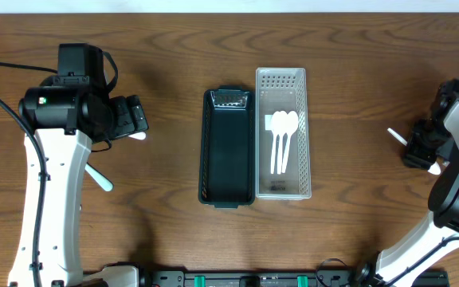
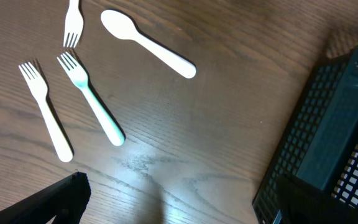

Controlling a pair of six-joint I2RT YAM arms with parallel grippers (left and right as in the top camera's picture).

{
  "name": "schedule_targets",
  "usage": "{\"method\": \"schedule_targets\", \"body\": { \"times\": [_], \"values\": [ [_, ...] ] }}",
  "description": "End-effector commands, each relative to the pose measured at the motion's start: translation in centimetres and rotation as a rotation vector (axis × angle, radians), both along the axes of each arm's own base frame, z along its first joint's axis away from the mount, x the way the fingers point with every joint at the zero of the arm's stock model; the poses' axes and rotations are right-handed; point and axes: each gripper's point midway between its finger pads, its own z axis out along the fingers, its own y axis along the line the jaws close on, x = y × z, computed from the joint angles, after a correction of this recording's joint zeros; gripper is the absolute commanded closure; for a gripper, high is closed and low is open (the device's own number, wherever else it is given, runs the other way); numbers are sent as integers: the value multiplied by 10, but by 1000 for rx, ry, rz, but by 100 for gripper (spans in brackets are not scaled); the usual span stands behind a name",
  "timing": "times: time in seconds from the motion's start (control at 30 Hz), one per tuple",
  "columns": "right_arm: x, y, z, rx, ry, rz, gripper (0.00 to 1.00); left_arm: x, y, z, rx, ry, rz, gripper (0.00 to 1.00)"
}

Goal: Pack container
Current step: 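Reach the right gripper to the last spoon and grasp it, then place the last spoon in the white basket with the right gripper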

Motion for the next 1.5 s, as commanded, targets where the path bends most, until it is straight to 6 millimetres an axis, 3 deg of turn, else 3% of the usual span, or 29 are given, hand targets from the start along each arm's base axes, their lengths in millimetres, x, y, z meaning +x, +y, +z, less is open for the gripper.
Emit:
{"method": "schedule_targets", "body": {
  "times": [0.0, 0.1, 0.33, 0.47, 0.63, 0.73, 0.83, 1.0, 1.07, 1.17, 1.3, 1.47],
  "values": [
    [-17, 4, -13, 8, 45, -20, 47, -1, 2, -1, 15, 10, -6, 2],
    [-24, 7, -19, 16, 60, -20, 73, -1, 2, -1, 15, 10, -6, 2],
    [-26, 17, -23, 70, 59, 36, 99, -1, 2, -1, 15, 10, -6, 2],
    [-16, 35, -23, 166, 10, 149, 99, -1, 2, -1, 15, 10, -6, 2],
    [8, 57, -15, 215, -61, 487, 99, -1, 2, -1, 15, 10, -6, 2],
    [33, 71, 6, 171, -91, 731, 99, -1, 2, -1, 15, 10, -6, 2],
    [60, 87, 43, 83, -109, 970, 99, -1, 2, -1, 15, 10, -6, 2],
    [104, 158, 135, -63, -203, 1426, 99, -2, 2, -1, 15, 13, -6, 2],
    [112, 196, 169, -112, -244, 1590, 99, -2, 2, -1, 15, 14, -6, 2],
    [110, 247, 199, -134, -285, 1735, 99, -2, 2, -2, 15, 16, -6, 2],
    [96, 300, 201, -114, -292, 1859, 96, -3, 2, -2, 15, 21, -6, 2],
    [69, 341, 162, -33, -193, 1974, 94, -6, 2, -3, 14, 33, -7, 2]
  ]
}}
